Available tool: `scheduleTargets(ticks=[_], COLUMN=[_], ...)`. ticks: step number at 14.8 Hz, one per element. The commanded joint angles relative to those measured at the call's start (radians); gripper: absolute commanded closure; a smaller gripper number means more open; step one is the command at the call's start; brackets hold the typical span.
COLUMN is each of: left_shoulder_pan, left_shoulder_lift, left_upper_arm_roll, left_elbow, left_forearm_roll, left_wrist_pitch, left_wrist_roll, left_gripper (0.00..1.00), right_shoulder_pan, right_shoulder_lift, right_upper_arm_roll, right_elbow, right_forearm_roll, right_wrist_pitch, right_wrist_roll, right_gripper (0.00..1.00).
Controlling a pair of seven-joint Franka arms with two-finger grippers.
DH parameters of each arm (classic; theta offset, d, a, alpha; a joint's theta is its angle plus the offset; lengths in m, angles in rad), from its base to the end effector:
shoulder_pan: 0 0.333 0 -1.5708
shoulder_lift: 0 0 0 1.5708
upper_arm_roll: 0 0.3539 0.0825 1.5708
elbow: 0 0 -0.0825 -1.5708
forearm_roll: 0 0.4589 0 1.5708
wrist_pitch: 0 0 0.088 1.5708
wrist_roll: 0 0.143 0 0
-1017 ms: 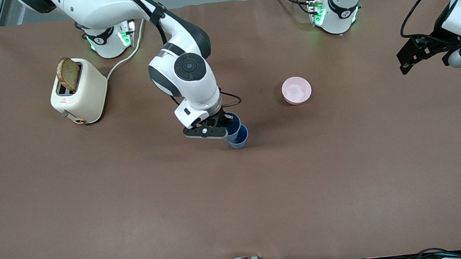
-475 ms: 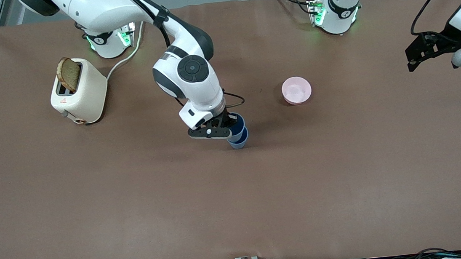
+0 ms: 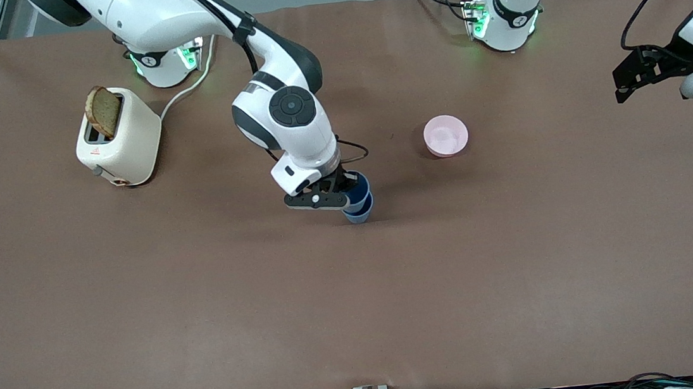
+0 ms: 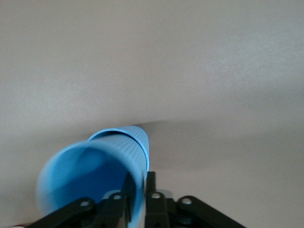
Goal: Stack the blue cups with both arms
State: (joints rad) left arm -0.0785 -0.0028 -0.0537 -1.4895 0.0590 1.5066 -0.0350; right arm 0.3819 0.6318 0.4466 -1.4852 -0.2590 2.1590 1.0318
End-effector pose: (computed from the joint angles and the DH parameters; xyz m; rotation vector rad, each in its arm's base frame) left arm 0.6184 -0.0735 0.6669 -3.0809 0.1431 -0.0382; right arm 0.5977 0.5439 0.3002 -3.0265 0.2427 -0.0593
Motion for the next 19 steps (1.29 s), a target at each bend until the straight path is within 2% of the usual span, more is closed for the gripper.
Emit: scheduleTargets(ticks=[1, 2, 4, 5, 11, 14, 15, 17, 19], left_shoulder_pan=[0.000, -0.001, -0.004, -0.004, -0.001, -0.001, -0.001, -0.001, 0.000], left_shoulder_lift=[-0.031, -0.029, -0.028, -0.026, -0.026, -0.025, -0.023, -0.022, -0.016], left_upper_arm_roll=[0.014, 0.012, 0.009, 0.008, 0.009, 0.009, 0.009, 0.011, 0.011], left_elbow=[-0.026, -0.026, -0.023, -0.020, -0.015, -0.015, -0.014, -0.011, 0.009], left_forearm_roll=[-0.018, -0.018, -0.018, -0.018, -0.018, -0.016, -0.013, -0.011, -0.016], left_wrist_pitch=[-0.019, -0.019, -0.019, -0.017, -0.019, -0.019, -0.019, -0.019, -0.020], left_wrist_roll=[0.020, 0.018, 0.018, 0.017, 0.018, 0.021, 0.021, 0.021, 0.017], left_gripper=[0.00, 0.00, 0.00, 0.00, 0.00, 0.00, 0.00, 0.00, 0.00], right_shoulder_pan=[0.003, 0.003, -0.008, -0.018, -0.299, -0.458, -0.462, -0.439, -0.433], right_shoulder_lift=[0.011, 0.006, -0.032, -0.088, -0.381, -0.478, -0.510, -0.562, -0.586], right_upper_arm_roll=[0.004, 0.004, 0.004, 0.000, 0.004, -0.009, -0.075, -0.242, -0.371], right_elbow=[0.020, 0.020, 0.022, 0.014, 0.011, 0.011, 0.011, 0.010, -0.006], right_forearm_roll=[-0.020, -0.020, -0.022, -0.023, -0.025, -0.005, 0.012, 0.134, 0.184], right_wrist_pitch=[0.001, -0.001, -0.011, -0.031, -0.431, -0.516, -0.550, -0.580, -0.610], right_wrist_roll=[0.011, 0.011, 0.008, 0.008, -0.050, -0.422, -0.532, -0.684, -0.879], right_gripper=[0.11, 0.00, 0.00, 0.00, 0.00, 0.00, 0.00, 0.00, 0.00])
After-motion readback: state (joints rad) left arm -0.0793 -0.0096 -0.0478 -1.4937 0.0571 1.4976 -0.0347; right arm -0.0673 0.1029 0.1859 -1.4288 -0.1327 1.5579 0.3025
